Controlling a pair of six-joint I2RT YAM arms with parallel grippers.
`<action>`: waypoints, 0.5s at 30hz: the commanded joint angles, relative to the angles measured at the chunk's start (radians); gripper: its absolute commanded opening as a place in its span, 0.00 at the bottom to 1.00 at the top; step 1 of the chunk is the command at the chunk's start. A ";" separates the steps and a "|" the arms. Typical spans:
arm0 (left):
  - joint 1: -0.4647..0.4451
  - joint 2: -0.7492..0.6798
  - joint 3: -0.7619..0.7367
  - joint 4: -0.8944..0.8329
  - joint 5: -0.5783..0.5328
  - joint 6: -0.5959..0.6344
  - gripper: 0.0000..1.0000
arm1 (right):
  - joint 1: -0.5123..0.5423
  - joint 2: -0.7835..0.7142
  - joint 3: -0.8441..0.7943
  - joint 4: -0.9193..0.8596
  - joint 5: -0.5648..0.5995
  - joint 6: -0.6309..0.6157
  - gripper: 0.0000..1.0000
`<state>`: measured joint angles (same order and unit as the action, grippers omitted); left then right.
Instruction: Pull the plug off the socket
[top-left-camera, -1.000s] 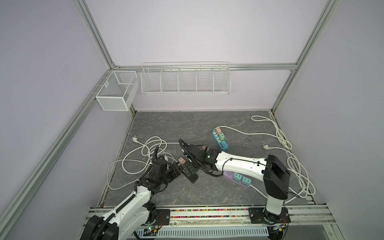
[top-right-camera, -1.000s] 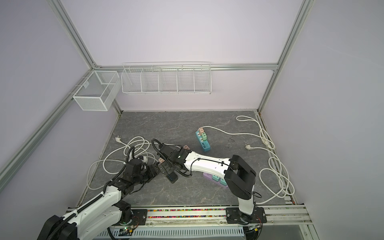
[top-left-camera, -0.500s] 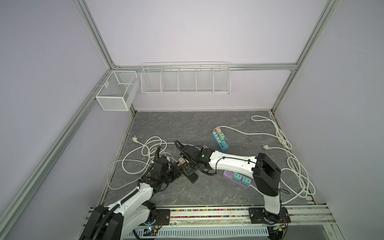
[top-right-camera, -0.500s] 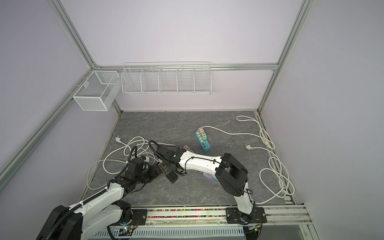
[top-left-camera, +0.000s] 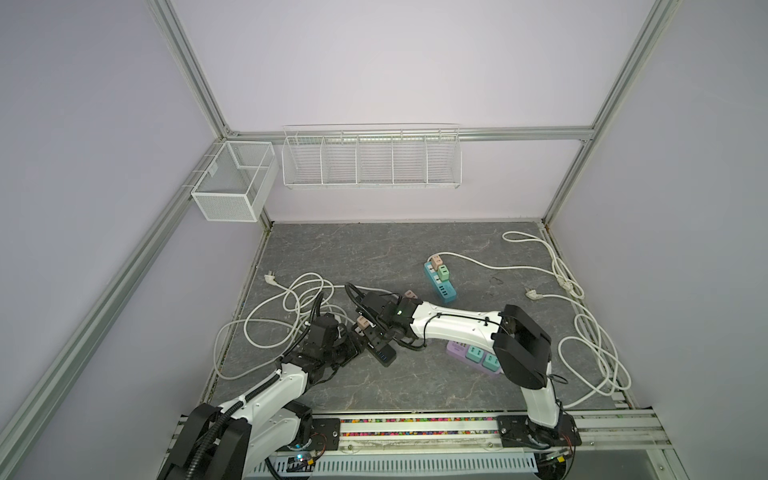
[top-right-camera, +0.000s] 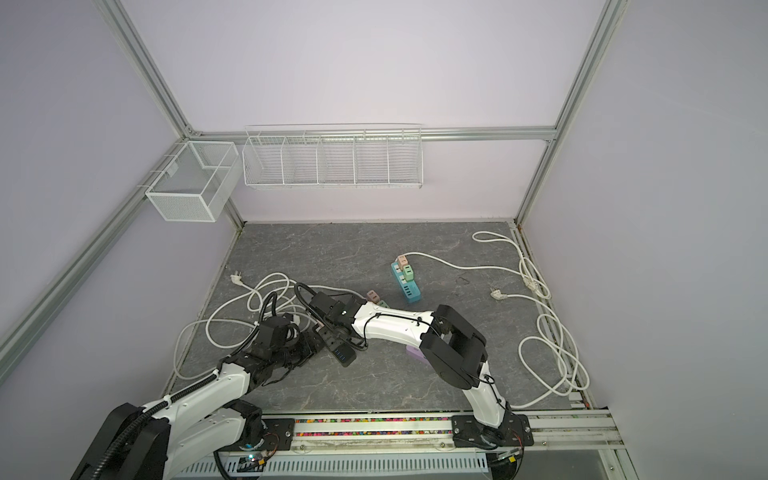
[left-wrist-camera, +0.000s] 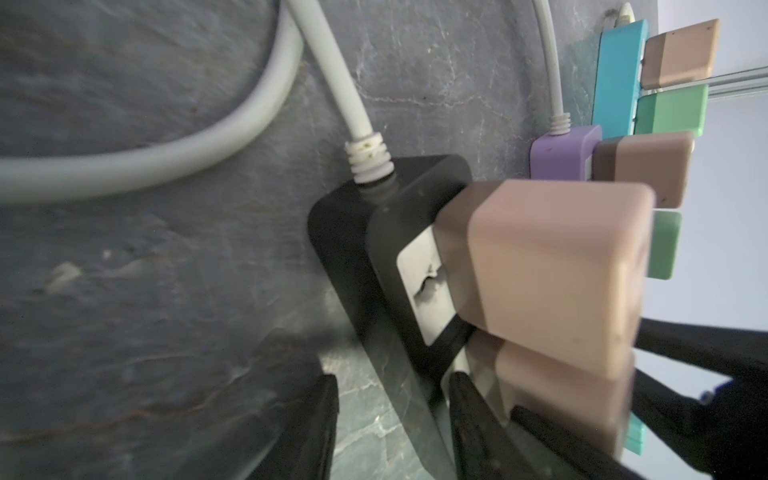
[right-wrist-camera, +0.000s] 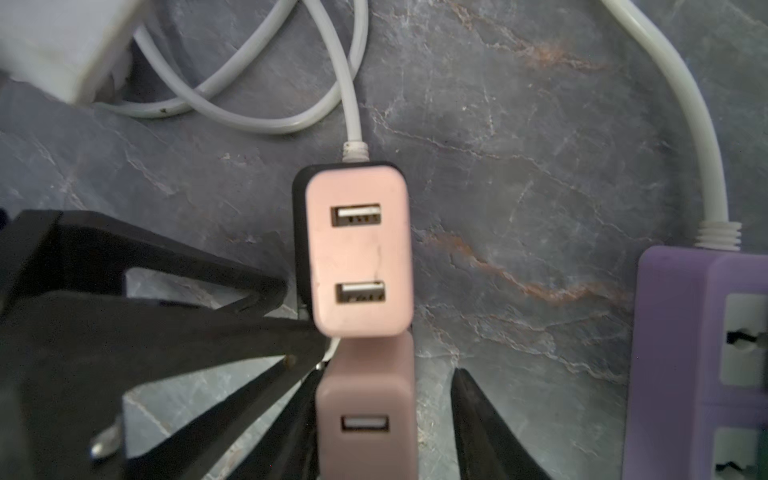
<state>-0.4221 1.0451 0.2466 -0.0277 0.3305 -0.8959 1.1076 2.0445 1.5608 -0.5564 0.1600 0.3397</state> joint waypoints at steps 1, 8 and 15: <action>-0.006 0.007 -0.006 -0.008 -0.006 0.016 0.45 | 0.003 0.024 0.023 -0.002 -0.008 -0.003 0.47; -0.006 0.007 -0.009 -0.029 -0.018 0.021 0.44 | 0.009 0.039 0.025 -0.003 -0.009 -0.007 0.40; -0.007 0.010 0.003 -0.023 0.016 0.005 0.44 | 0.014 0.044 0.022 -0.004 -0.001 -0.014 0.35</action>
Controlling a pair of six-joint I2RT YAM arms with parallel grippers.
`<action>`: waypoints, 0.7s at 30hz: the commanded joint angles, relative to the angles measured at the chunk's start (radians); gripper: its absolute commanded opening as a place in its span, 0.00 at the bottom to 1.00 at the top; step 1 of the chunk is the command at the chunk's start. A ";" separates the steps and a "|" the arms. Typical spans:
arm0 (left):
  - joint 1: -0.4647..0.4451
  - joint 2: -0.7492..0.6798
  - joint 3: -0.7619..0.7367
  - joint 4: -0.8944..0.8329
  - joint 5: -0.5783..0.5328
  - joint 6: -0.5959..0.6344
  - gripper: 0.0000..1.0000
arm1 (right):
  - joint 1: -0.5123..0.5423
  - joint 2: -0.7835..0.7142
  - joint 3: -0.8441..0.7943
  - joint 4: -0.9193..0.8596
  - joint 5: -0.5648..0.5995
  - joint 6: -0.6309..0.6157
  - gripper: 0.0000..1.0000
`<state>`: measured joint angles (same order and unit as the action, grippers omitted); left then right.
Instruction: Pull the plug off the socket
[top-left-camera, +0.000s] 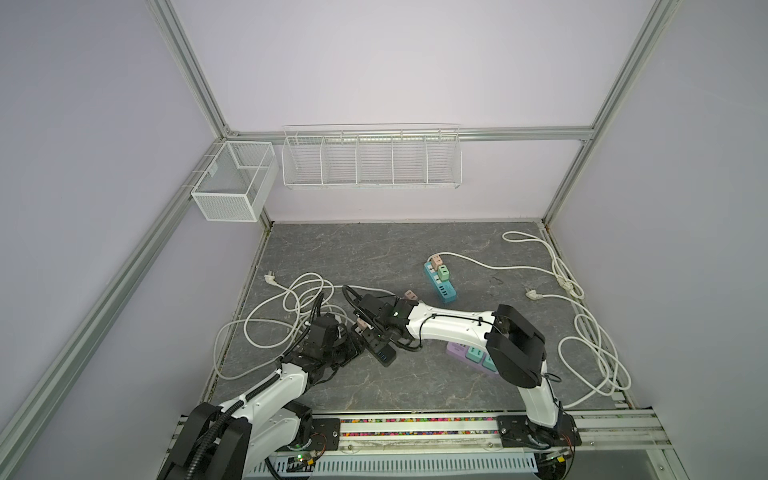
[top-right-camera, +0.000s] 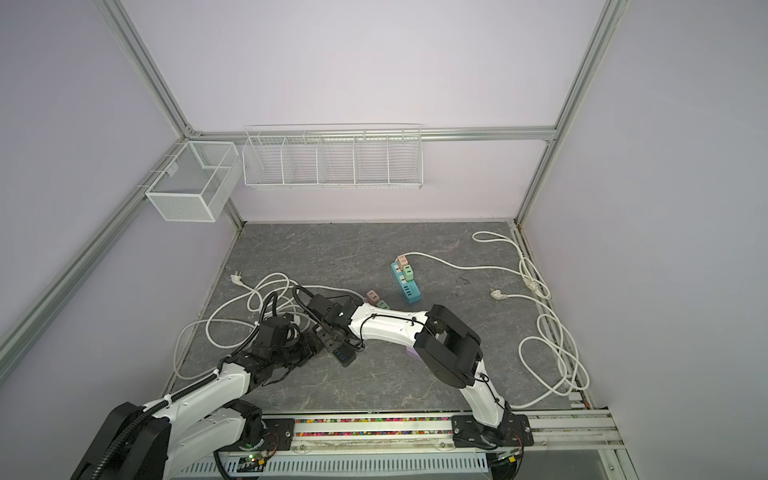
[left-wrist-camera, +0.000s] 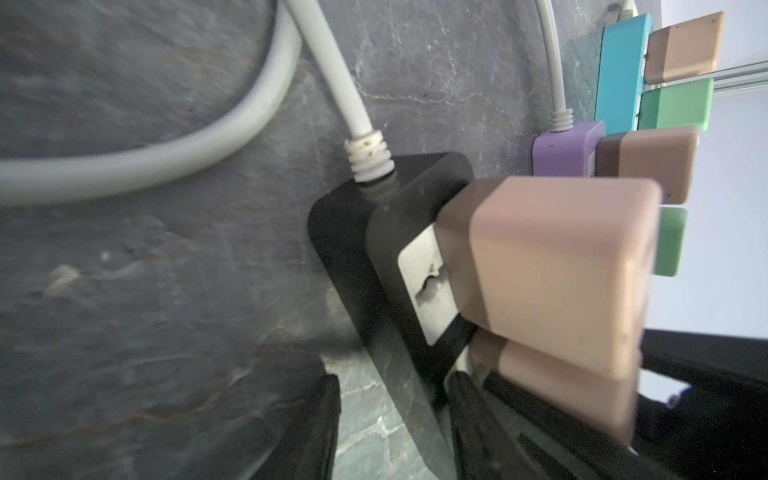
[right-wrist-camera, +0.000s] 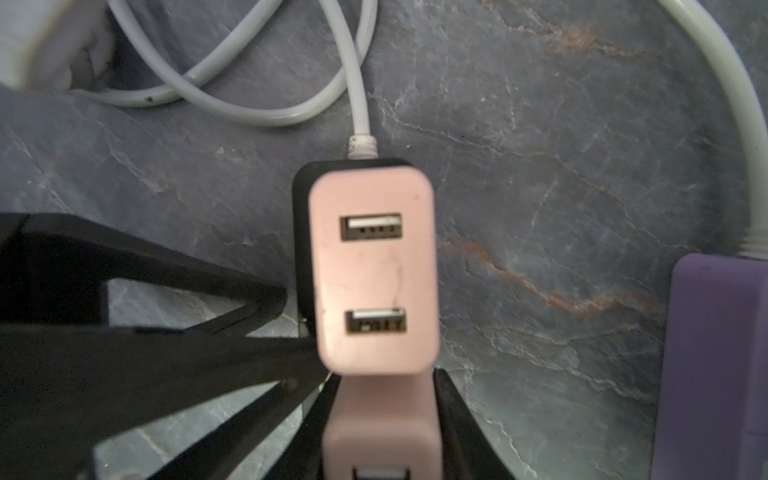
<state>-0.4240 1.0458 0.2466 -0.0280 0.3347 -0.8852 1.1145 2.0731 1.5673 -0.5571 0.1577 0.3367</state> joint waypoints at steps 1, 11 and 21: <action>-0.005 0.013 0.003 -0.009 0.021 -0.010 0.44 | 0.008 0.015 0.012 -0.001 0.003 -0.011 0.34; -0.006 0.064 0.010 0.035 0.028 -0.022 0.43 | 0.015 0.008 0.003 0.006 0.015 -0.012 0.25; -0.008 0.020 -0.017 -0.087 -0.083 -0.010 0.39 | 0.012 -0.018 -0.006 0.023 0.024 -0.024 0.21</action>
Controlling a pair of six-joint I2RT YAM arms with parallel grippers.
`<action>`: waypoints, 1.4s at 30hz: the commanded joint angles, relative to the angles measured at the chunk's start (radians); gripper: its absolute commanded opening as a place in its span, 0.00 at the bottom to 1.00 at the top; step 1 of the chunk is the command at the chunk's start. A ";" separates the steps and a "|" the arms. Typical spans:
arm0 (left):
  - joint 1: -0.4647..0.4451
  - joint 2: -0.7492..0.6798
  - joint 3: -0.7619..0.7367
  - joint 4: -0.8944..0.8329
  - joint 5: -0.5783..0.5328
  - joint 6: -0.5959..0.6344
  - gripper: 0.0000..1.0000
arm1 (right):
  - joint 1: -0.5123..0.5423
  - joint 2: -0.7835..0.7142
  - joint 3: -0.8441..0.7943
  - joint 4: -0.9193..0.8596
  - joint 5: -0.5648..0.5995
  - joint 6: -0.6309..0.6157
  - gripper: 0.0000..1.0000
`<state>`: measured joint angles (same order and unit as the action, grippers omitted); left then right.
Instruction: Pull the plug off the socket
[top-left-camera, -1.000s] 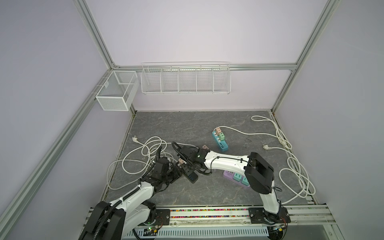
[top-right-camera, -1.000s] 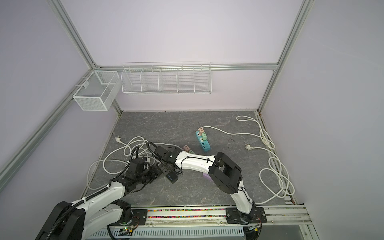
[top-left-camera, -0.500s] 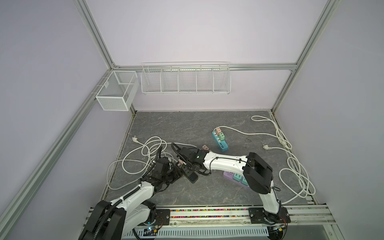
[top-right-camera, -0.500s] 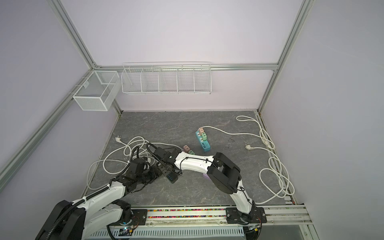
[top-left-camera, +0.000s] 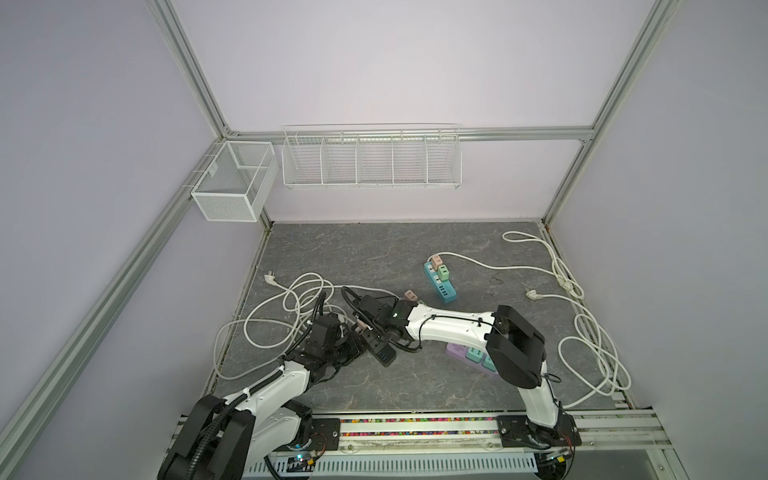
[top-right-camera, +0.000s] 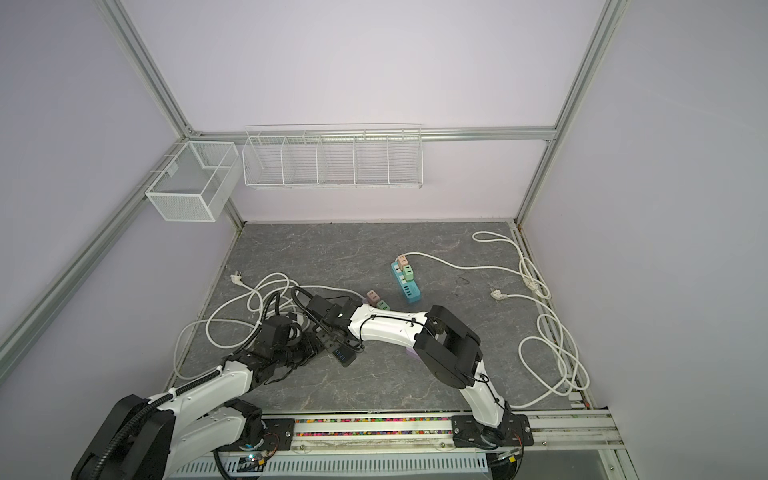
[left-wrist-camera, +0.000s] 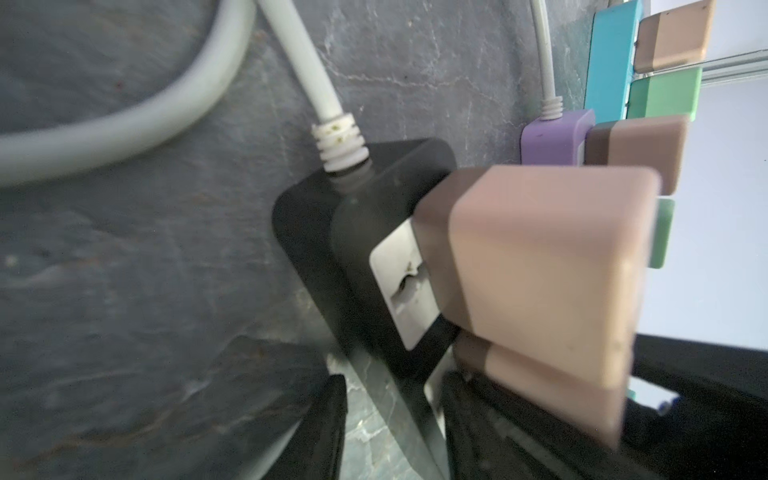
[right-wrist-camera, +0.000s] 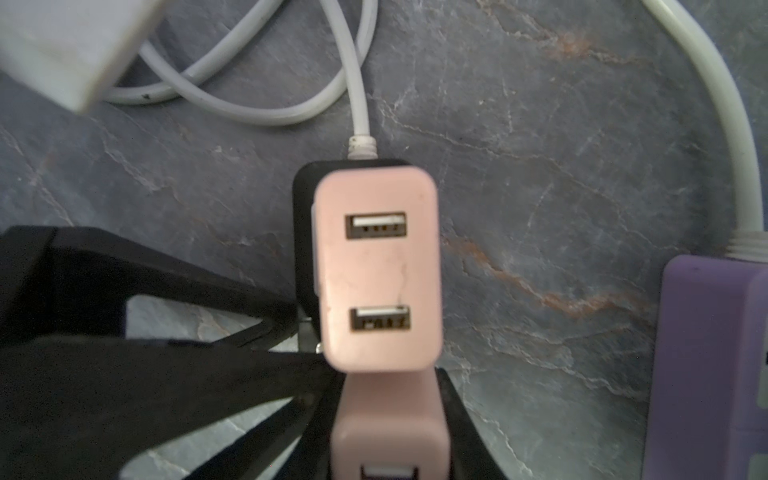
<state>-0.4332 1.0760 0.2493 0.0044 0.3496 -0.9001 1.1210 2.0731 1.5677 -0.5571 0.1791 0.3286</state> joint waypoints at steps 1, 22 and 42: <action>0.001 -0.018 -0.022 -0.122 -0.101 0.005 0.38 | 0.006 -0.021 -0.010 0.030 0.001 -0.013 0.21; 0.000 0.029 -0.008 -0.138 -0.097 0.027 0.37 | 0.010 -0.067 -0.021 0.049 0.019 -0.024 0.18; -0.002 0.004 0.004 -0.148 -0.095 0.021 0.35 | 0.001 -0.144 -0.035 0.035 0.046 -0.034 0.15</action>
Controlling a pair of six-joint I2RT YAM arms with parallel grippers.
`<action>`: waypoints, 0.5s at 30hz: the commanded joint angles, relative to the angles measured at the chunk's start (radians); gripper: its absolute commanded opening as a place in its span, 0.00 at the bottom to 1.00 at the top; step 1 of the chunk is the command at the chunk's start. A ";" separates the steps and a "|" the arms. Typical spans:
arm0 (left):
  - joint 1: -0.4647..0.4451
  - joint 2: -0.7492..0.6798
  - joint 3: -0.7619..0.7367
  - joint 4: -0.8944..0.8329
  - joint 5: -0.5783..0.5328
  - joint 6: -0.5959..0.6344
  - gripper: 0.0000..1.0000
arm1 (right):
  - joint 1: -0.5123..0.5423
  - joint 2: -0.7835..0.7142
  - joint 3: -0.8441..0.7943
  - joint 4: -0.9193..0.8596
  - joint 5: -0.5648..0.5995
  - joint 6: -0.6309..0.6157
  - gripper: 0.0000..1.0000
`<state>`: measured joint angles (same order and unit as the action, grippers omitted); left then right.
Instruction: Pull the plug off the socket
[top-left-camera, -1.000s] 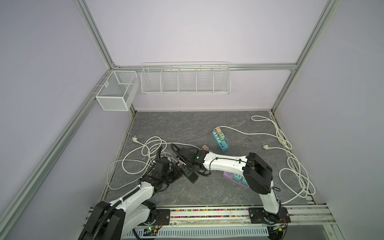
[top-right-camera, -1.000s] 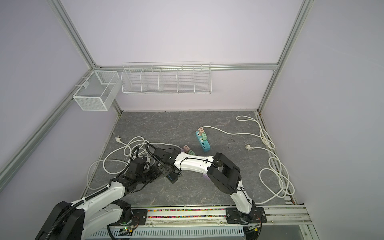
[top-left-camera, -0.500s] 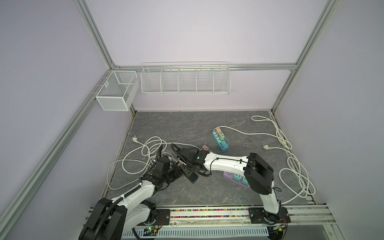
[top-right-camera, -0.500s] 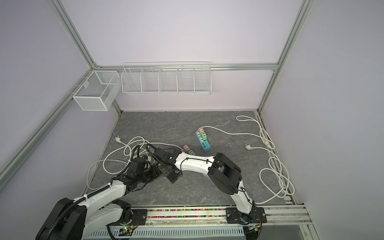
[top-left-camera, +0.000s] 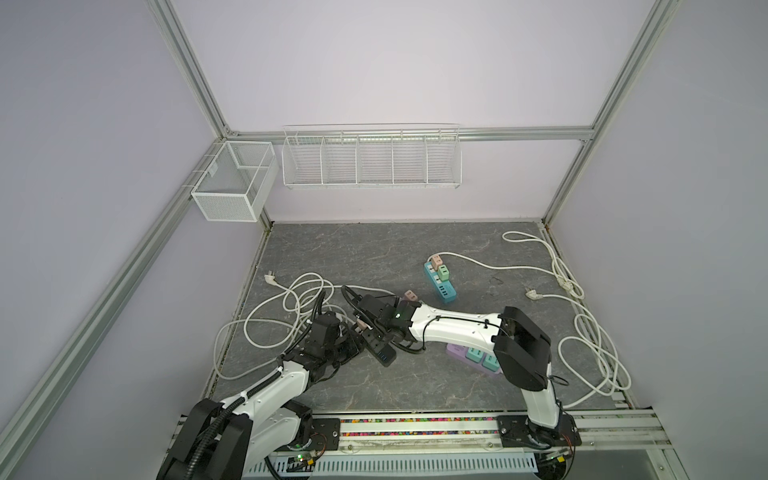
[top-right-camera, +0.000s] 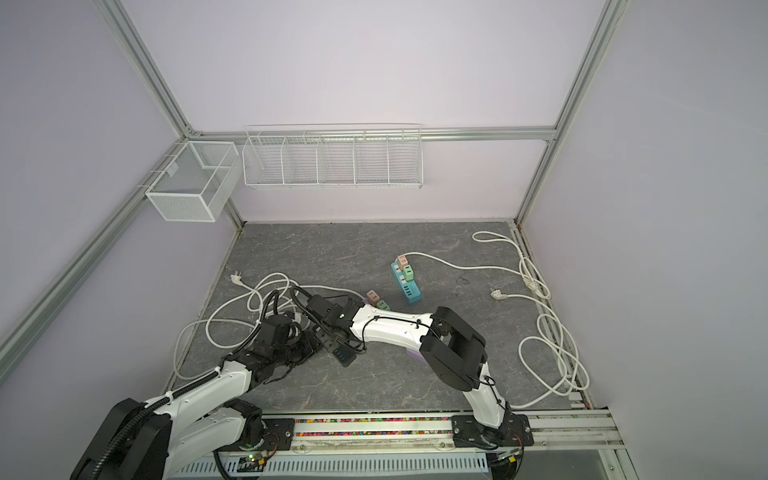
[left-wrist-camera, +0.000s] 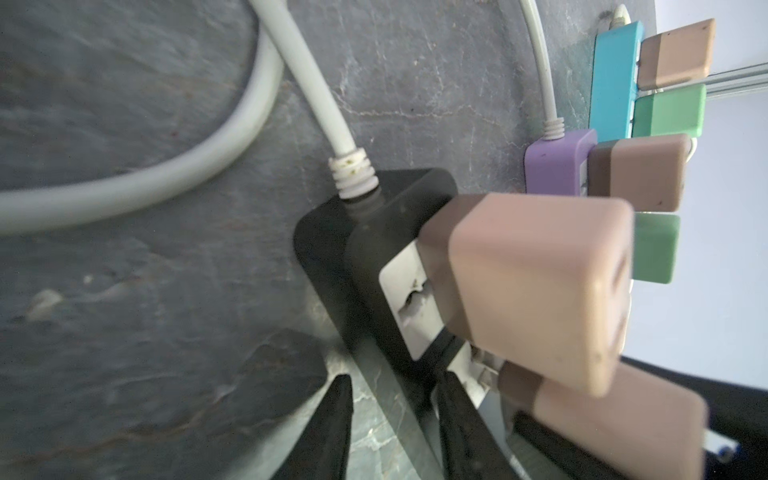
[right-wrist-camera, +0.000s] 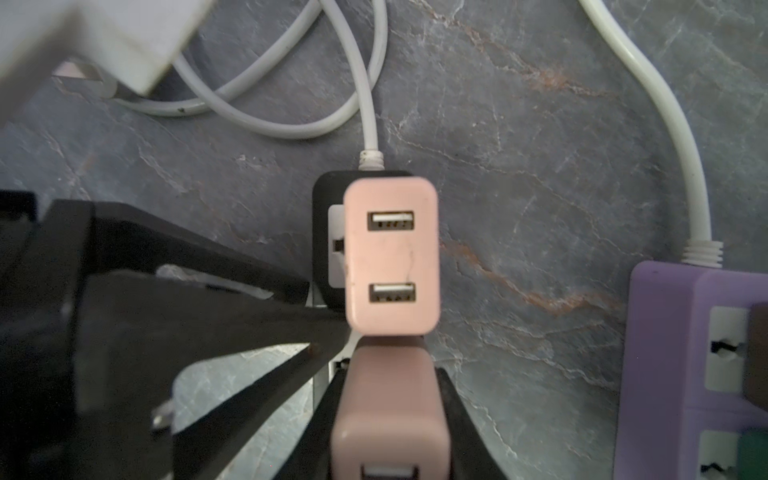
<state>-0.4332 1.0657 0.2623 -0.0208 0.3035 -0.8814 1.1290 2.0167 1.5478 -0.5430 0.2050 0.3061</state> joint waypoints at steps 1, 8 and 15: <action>-0.002 0.015 -0.005 -0.122 -0.046 0.004 0.35 | -0.010 -0.104 -0.028 0.027 0.019 -0.009 0.15; -0.002 -0.007 0.031 -0.117 -0.023 0.024 0.36 | -0.035 -0.197 -0.087 0.060 0.003 0.009 0.14; -0.002 -0.069 0.091 -0.161 -0.046 0.037 0.38 | -0.108 -0.255 -0.125 0.118 -0.069 0.069 0.14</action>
<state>-0.4332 1.0237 0.3115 -0.1402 0.2836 -0.8597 1.0492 1.7966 1.4506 -0.4755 0.1738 0.3344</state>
